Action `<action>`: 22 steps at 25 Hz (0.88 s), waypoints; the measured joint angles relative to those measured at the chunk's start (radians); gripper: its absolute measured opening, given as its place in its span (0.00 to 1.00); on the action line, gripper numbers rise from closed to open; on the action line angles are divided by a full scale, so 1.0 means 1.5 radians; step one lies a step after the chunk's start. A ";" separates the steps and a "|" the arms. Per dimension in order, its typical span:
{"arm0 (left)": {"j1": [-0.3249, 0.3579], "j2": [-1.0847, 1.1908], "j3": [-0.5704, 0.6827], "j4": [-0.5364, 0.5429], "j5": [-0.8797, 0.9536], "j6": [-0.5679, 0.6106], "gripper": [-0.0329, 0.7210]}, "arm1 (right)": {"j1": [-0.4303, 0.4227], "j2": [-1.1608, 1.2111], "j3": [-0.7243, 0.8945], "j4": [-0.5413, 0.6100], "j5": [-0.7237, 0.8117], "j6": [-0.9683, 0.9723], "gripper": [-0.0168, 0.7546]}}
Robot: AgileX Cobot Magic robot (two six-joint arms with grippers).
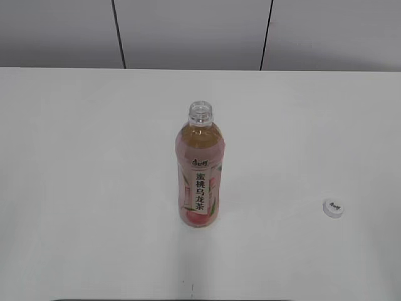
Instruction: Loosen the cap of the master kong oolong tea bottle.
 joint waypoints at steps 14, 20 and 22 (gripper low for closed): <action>0.005 0.000 0.000 0.000 0.000 0.000 0.70 | 0.000 0.000 0.000 0.000 0.000 0.000 0.73; 0.005 0.000 0.000 -0.015 0.001 0.000 0.70 | 0.000 0.000 0.000 0.000 0.000 0.000 0.73; 0.005 0.000 0.000 -0.021 0.001 0.000 0.70 | 0.000 0.000 0.000 0.000 0.000 0.000 0.73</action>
